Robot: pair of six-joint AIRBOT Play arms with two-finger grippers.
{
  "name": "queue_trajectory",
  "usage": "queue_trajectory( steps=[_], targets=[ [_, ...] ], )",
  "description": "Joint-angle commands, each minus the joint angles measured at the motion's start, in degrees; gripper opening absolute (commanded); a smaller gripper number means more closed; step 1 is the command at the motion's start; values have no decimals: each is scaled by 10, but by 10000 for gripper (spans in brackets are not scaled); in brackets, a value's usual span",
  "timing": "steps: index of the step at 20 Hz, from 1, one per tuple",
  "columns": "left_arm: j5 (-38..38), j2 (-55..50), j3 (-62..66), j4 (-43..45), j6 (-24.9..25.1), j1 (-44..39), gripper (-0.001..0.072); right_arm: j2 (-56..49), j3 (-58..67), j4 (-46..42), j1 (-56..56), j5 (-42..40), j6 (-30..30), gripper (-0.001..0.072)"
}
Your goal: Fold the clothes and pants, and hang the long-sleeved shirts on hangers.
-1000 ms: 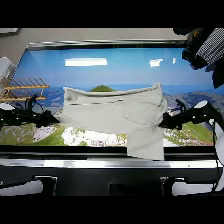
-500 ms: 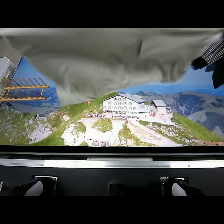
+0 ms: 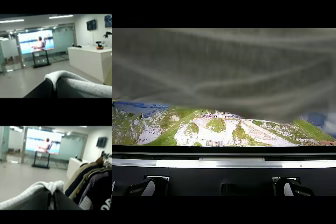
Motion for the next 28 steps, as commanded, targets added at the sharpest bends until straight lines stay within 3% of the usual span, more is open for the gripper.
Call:
queue_trajectory(
  steps=[1,3,5,6,7,9,12,14,17,19,22,25,28],
  targets=[
    [-1,22,15,77,-57,0,21,19,12,-35,1,7,45,49],
    [-93,0,14,79,-58,0,21,-3,12,-40,0,71,55,49],
    [-239,-48,-13,79,-58,-1,21,-63,11,-48,0,242,55,49],
    [-268,-72,-51,80,-66,-7,20,-103,5,-51,1,333,57,48],
    [-254,-93,-111,80,-63,-22,21,-154,-22,-49,1,418,76,48],
    [-197,-143,-245,82,-55,-54,21,-245,-133,-41,1,447,94,48],
    [-104,-255,-410,83,-56,-70,21,-379,-279,-34,28,368,100,48],
    [-53,-346,-435,74,-66,-70,21,-484,-285,-33,75,274,102,48],
    [-13,-473,-378,58,-62,-69,22,-608,-225,-33,113,107,146,49],
    [-3,-529,-308,58,-35,-71,22,-648,-189,-29,122,19,153,49],
    [19,-593,-210,57,-36,-79,22,-680,-169,-23,122,-103,179,49],
    [42,-639,-140,58,-36,-88,22,-693,-166,-10,122,-187,178,49],
    [49,-673,-111,57,-47,-94,22,-703,-165,-9,122,-217,178,49]
  ],
)
